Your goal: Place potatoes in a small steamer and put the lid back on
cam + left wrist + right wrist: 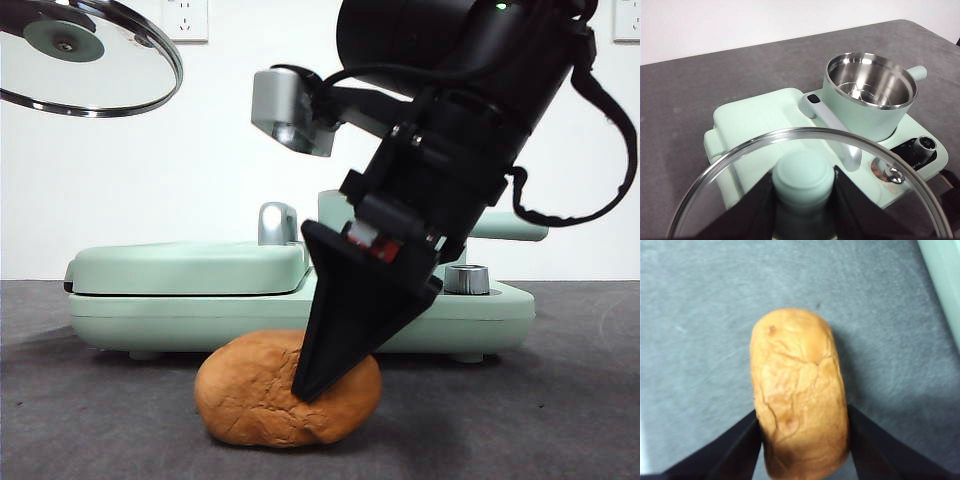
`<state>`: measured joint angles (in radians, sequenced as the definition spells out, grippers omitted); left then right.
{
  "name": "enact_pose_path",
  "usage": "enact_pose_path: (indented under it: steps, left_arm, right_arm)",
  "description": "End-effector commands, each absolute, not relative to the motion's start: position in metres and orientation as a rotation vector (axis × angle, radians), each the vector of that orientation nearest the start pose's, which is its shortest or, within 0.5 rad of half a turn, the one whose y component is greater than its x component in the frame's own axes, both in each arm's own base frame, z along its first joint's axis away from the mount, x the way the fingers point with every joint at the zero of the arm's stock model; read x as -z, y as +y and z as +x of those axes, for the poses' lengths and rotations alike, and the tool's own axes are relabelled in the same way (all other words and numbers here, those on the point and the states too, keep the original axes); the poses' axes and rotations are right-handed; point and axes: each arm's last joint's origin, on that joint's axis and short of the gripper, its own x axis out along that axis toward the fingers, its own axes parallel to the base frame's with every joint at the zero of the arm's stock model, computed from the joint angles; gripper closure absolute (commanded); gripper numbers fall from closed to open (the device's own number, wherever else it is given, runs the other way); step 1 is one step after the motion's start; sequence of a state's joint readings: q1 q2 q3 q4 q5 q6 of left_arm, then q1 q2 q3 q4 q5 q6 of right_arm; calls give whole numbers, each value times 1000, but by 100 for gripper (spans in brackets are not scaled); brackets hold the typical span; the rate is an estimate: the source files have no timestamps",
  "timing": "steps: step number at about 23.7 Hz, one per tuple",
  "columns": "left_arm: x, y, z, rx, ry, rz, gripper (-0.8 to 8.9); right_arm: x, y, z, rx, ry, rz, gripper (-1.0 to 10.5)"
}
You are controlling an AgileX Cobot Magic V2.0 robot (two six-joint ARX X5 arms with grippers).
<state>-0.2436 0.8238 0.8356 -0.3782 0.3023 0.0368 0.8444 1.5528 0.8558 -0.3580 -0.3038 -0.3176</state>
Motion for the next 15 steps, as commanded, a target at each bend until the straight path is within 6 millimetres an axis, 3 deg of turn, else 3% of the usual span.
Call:
enact_pose_path:
  steps: [1, 3, 10, 15]
  left_arm:
    - [-333, -51, 167, 550, 322, 26, 803]
    - [-333, -50, 168, 530, 322, 29, 803]
    - [-333, -50, 168, 515, 322, 31, 803]
    - [-333, -50, 168, 515, 322, 30, 803]
  right_arm:
    - [-199, 223, 182, -1224, 847, -522, 734]
    - [-227, 218, 178, -1209, 802, -502, 734]
    - [-364, 193, 181, -894, 608, -399, 734]
    - [-415, 179, 200, -762, 489, -295, 734]
